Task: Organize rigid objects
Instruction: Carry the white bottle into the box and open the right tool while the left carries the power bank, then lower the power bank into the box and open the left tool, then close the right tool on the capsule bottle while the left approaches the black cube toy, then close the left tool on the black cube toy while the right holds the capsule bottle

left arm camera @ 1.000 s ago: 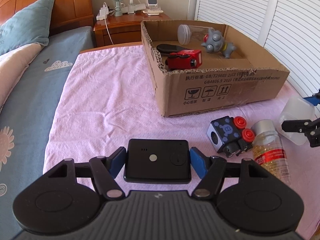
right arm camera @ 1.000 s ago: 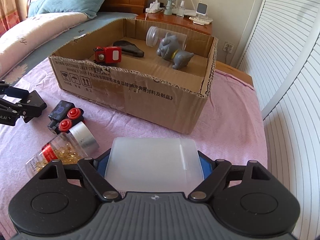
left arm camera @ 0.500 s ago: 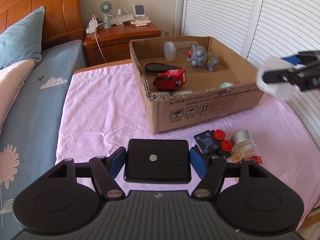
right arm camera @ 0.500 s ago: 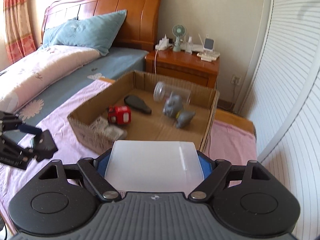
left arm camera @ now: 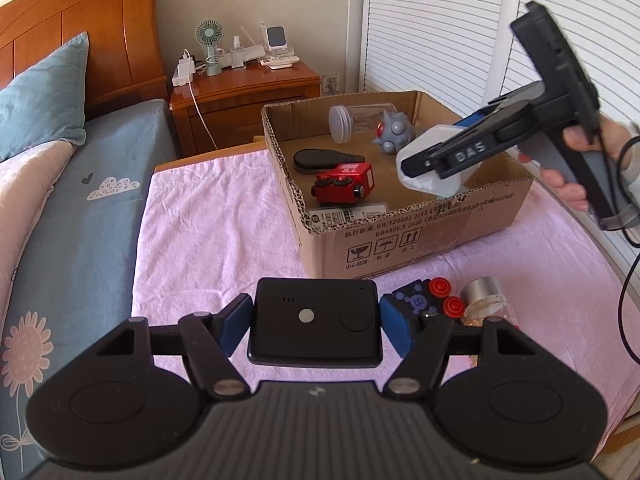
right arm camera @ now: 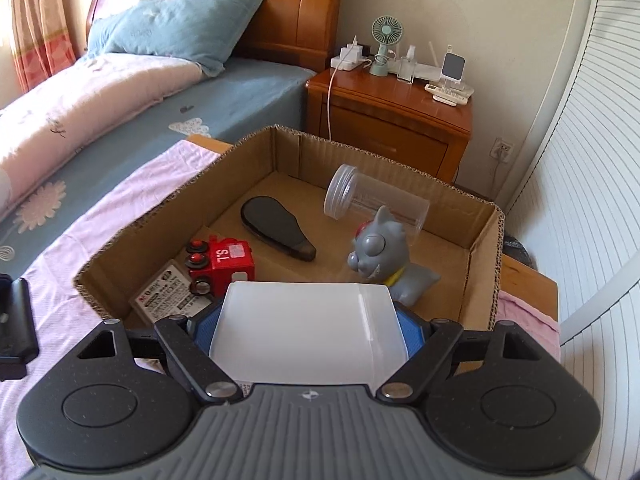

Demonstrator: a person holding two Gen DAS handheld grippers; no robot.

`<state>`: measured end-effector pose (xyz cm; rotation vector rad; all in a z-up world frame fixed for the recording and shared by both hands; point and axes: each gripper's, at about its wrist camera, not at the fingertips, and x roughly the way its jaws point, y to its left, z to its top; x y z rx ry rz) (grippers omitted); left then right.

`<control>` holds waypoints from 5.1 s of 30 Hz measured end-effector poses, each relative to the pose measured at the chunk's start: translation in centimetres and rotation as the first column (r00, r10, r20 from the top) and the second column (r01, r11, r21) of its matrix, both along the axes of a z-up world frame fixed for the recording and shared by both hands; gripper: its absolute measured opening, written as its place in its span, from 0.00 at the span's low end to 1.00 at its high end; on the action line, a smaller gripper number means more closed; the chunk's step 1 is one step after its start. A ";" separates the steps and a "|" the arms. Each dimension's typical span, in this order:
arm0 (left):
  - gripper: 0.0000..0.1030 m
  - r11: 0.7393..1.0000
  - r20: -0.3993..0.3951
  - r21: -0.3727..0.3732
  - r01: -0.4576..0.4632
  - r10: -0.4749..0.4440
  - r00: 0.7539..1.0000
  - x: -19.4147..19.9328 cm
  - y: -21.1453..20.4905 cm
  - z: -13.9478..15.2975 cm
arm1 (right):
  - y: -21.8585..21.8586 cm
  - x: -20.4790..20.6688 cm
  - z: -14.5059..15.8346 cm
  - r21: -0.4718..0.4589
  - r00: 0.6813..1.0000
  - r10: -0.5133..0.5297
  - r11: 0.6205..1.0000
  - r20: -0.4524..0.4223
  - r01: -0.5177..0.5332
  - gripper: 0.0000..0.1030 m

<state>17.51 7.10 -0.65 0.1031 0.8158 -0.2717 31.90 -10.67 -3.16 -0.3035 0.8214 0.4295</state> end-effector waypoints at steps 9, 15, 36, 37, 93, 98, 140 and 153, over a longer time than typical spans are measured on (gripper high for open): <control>0.67 1.000 0.019 0.002 0.009 -0.009 1.000 0.3 -0.2 0.9 | -1.1 -1.2 1.4 0.063 0.999 -0.025 0.998 0.046 0.022 1.00; 0.67 0.999 0.050 0.016 0.036 -0.036 0.998 0.7 -1.4 2.2 | -2.6 -4.3 2.9 0.081 0.995 -0.088 0.993 0.046 0.084 1.00; 0.67 0.996 0.026 0.025 0.081 -0.081 0.996 8.1 -7.0 1.4 | -7.0 -13.3 2.6 0.163 0.963 -0.264 0.953 0.043 0.254 1.00; 0.67 0.997 0.023 0.020 0.074 -0.075 0.997 8.2 -7.1 1.2 | -7.1 -13.3 2.5 0.163 0.963 -0.268 0.952 0.039 0.258 1.00; 0.99 0.965 0.005 -0.013 -0.260 0.261 0.965 -4.1 -2.9 -3.6 | -0.3 -14.4 -6.3 0.010 0.989 0.144 0.990 -0.033 -0.144 1.00; 0.99 0.969 -0.005 -0.019 -0.245 0.245 0.970 -3.7 -3.3 -3.9 | -2.2 -13.4 -6.3 0.024 0.999 0.024 0.999 -0.034 -0.023 1.00; 0.98 0.977 -0.055 -0.030 -0.212 0.210 0.976 0.8 -6.0 -8.0 | -6.2 -14.0 -7.7 0.059 0.985 -0.174 0.983 -0.004 0.174 1.00; 0.48 0.975 0.009 -0.062 -0.213 0.214 0.977 0.5 -8.0 -7.5 | -6.1 -13.7 -7.0 0.032 0.995 -0.091 0.995 0.028 0.090 1.00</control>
